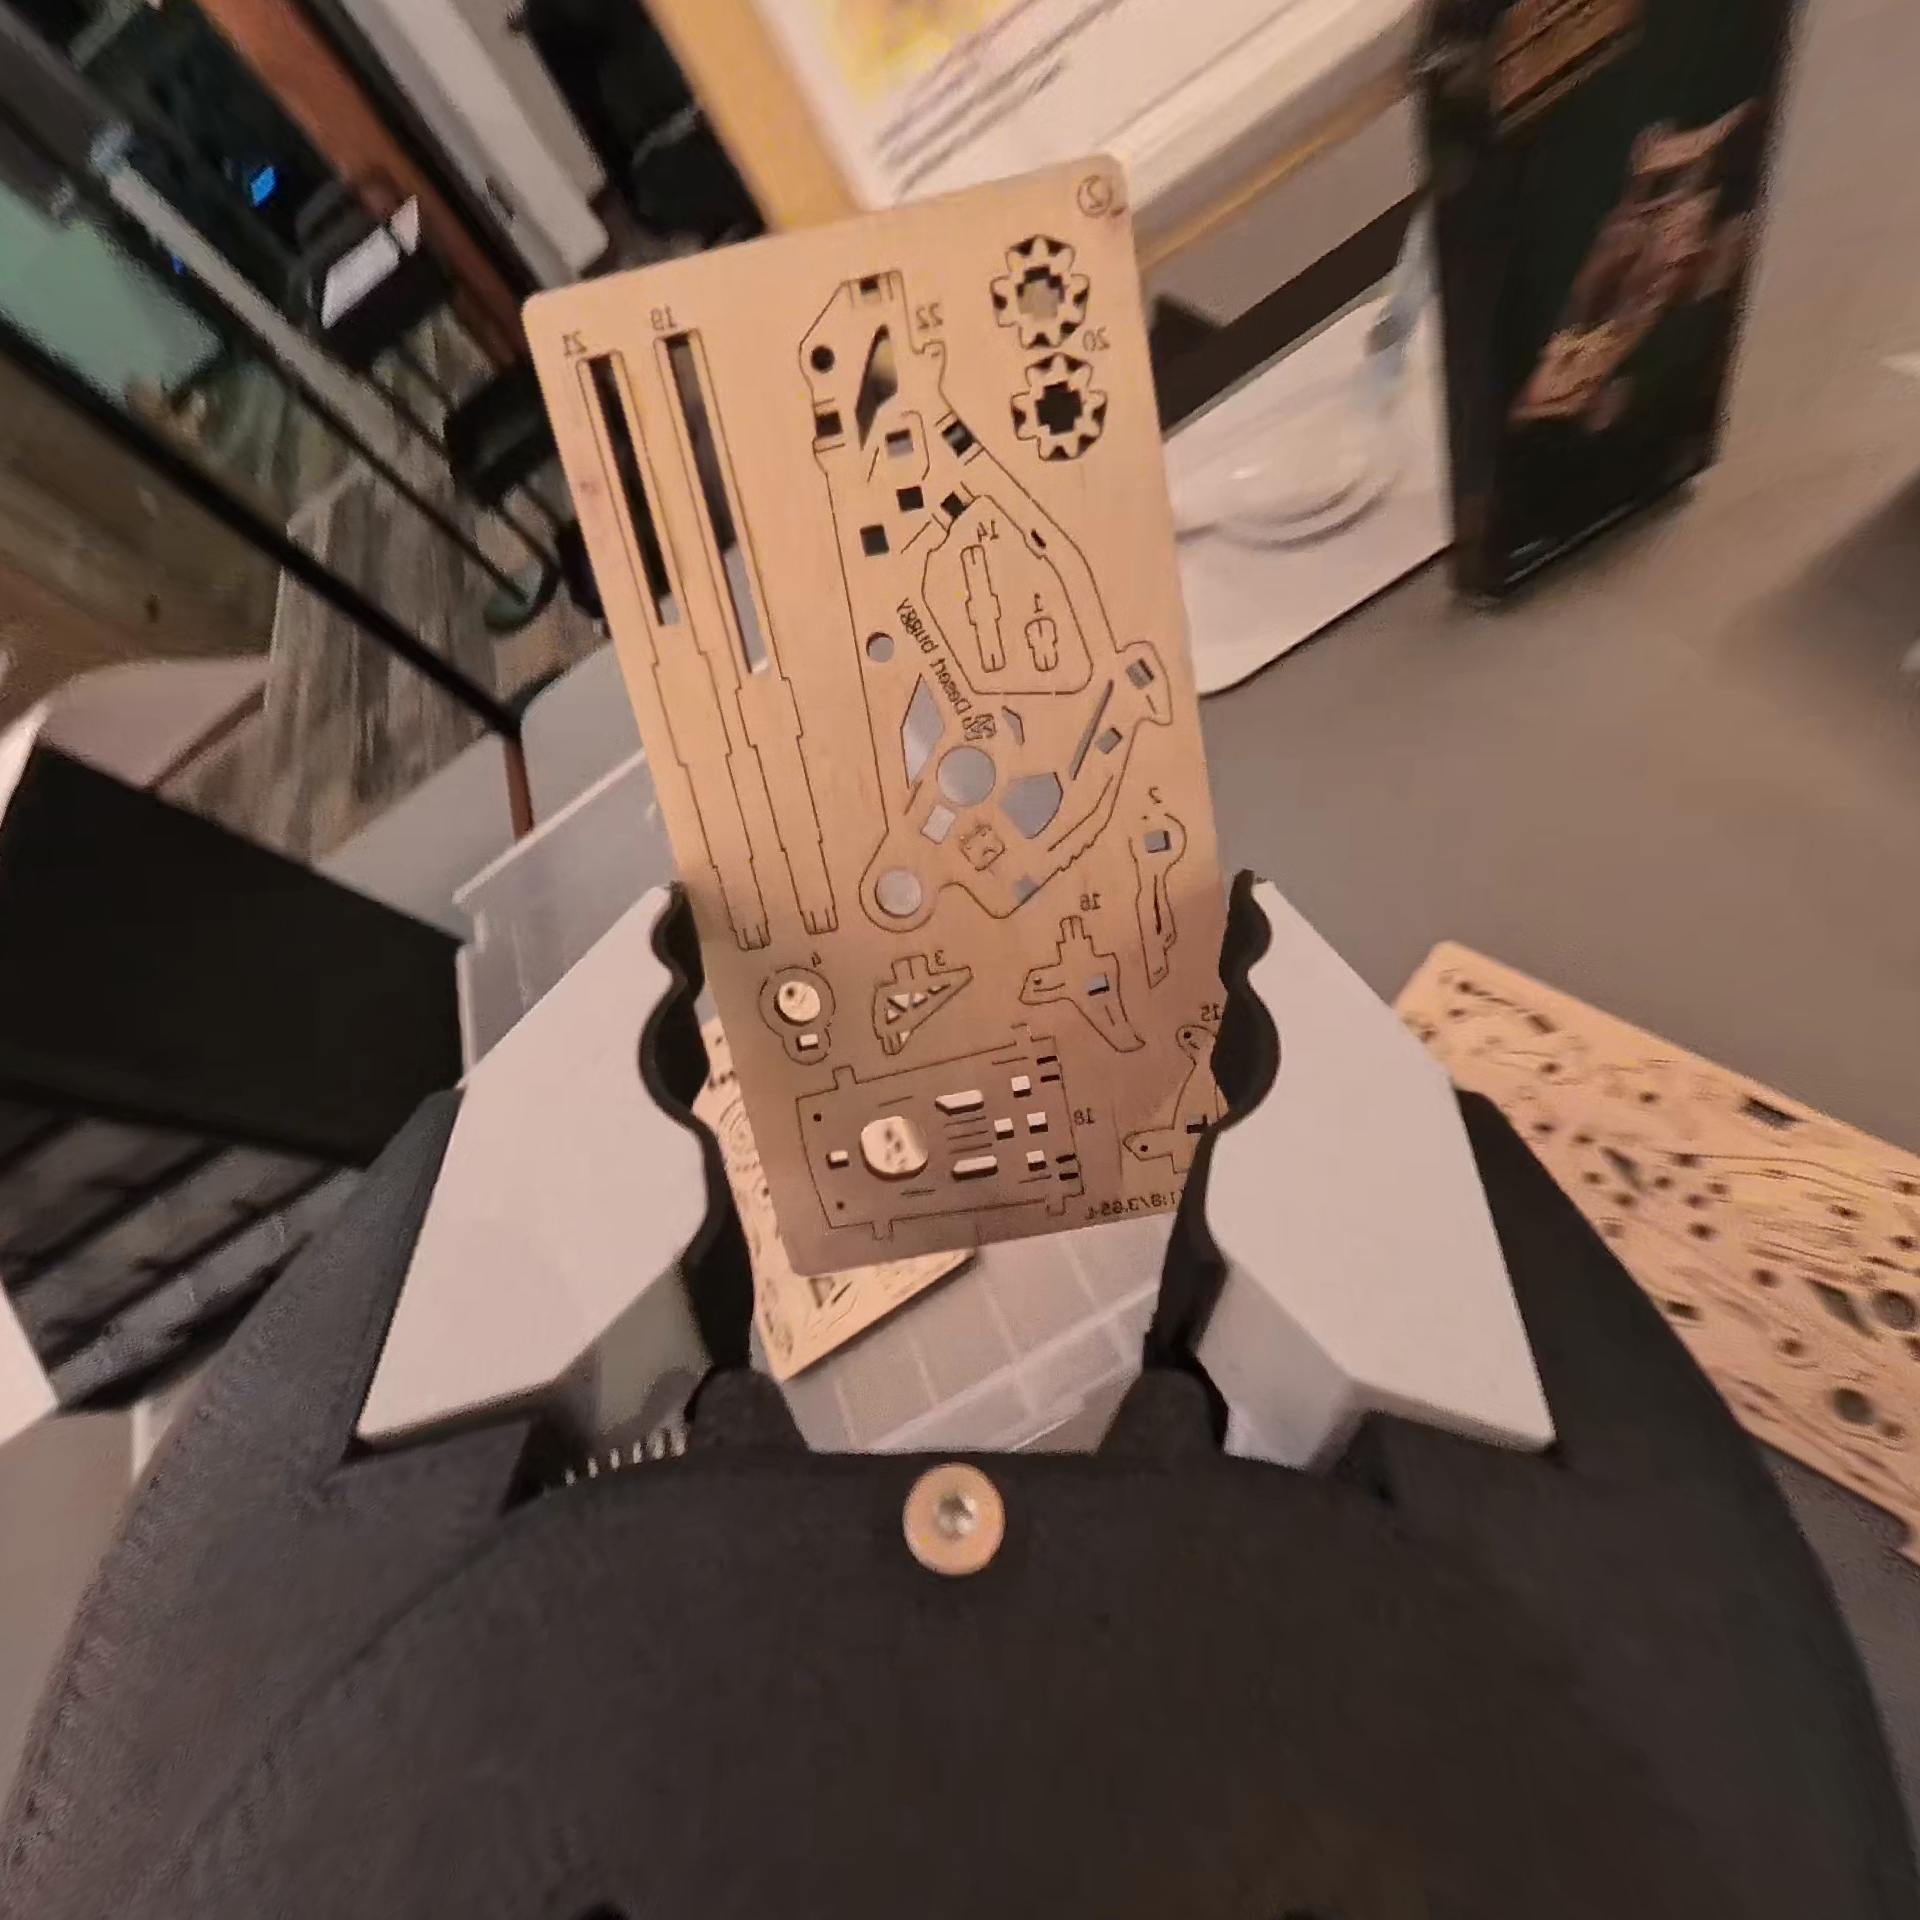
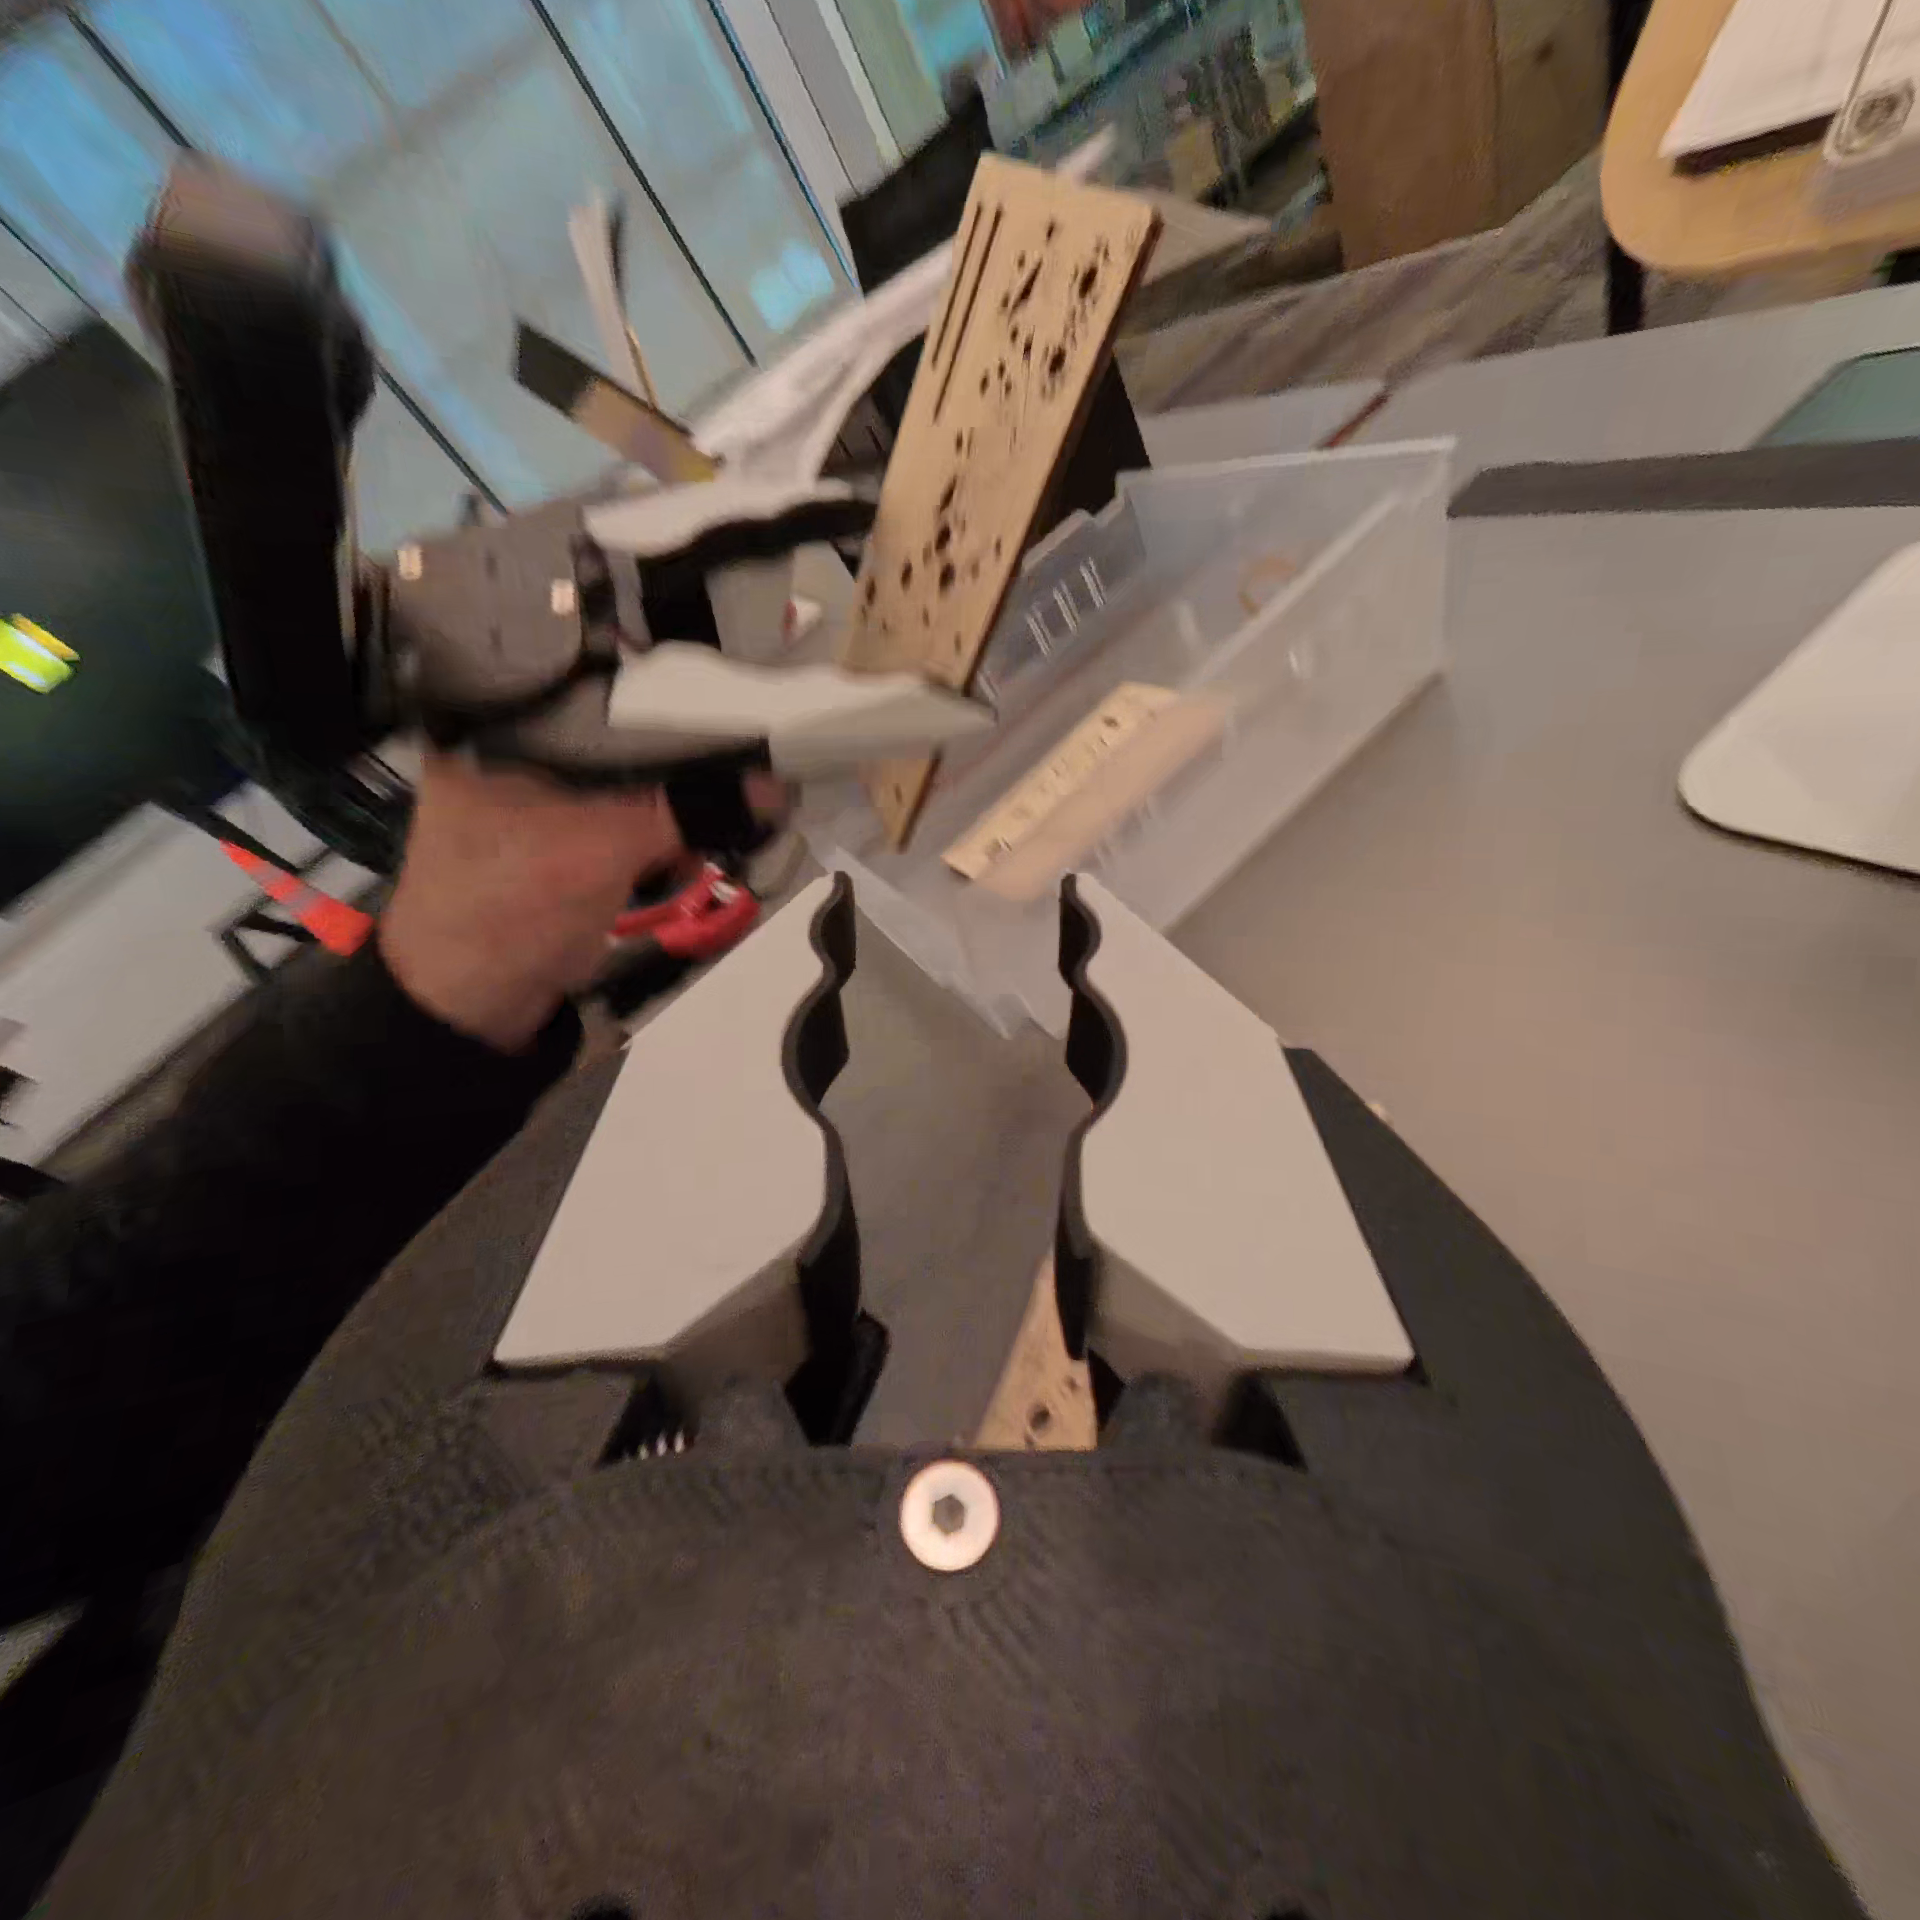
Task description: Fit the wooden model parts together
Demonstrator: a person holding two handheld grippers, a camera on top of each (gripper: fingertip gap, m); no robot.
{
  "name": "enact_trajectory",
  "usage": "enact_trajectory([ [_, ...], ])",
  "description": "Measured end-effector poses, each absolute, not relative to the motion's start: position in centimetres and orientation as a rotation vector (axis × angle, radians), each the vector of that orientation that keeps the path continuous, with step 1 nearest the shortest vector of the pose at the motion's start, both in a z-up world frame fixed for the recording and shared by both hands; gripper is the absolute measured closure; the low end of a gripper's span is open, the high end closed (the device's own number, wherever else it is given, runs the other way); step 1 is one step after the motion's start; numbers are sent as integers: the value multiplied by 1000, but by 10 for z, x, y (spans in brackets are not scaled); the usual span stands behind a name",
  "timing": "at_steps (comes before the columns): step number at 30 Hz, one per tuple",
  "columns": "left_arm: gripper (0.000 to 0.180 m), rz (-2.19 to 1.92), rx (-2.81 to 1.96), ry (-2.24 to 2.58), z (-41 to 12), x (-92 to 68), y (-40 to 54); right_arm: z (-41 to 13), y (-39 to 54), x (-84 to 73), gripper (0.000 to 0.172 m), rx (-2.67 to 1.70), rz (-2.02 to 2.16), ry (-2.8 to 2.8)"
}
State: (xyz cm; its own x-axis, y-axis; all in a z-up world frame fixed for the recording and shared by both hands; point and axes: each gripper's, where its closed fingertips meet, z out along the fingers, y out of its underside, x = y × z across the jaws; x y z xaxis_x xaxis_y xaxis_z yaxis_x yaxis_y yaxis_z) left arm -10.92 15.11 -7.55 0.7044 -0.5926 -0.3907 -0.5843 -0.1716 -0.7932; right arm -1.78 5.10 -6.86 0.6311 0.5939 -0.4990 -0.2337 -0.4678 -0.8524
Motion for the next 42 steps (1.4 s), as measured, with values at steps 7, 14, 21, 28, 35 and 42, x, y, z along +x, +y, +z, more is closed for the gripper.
enact_trajectory([
  [7,81,-76,-1646,1062,-53,-34,79,-30,65,-11,154,-1668,1229,-255],
  [14,74,-292,-1611,1117,-41,-11,54,-23,50,15,171,-1604,1393,-231],
  [21,110,-730,-1630,1054,-25,-21,43,-13,35,31,171,-1578,1514,-319],
  [28,152,-1189,-1658,1001,-27,-15,25,-4,27,34,170,-1560,1572,-375],
  [35,125,-1432,-1737,803,-23,-35,42,6,19,26,170,-1552,1094,-650],
  [42,101,-2000,-1632,616,4,-60,36,18,-3,8,171,-1107,-212,-1288],
])
